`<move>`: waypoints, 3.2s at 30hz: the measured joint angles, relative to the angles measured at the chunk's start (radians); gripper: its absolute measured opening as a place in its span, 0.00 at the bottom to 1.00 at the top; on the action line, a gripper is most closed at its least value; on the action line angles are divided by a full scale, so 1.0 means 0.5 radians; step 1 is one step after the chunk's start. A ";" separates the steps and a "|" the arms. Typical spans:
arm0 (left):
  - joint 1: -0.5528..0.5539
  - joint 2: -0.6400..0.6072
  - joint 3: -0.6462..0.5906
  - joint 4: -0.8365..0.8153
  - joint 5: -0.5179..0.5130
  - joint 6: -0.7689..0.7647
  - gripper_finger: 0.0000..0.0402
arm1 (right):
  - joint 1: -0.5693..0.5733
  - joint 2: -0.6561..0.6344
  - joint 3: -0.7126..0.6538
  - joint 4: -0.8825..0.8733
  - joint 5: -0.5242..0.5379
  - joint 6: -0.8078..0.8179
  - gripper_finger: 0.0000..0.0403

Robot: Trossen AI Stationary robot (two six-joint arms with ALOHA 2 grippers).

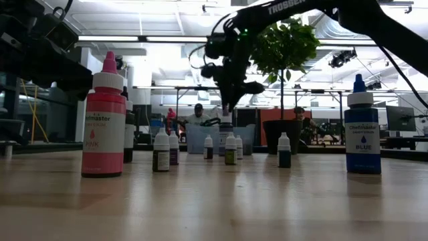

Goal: Pick & Place food coloring
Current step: Put the small blue food coloring bottle into the black bin

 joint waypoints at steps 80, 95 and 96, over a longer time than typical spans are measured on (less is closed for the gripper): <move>0.000 -0.001 0.000 0.000 0.001 0.000 0.41 | 1.232 -0.710 -1.420 0.411 0.047 1.330 0.45; -0.001 -0.001 0.000 0.000 0.000 0.001 0.41 | 1.184 -0.613 -1.420 0.362 -0.040 1.354 0.49; 0.000 0.000 0.000 0.000 0.001 0.000 0.41 | 1.184 -0.613 -1.420 0.363 -0.044 1.351 0.49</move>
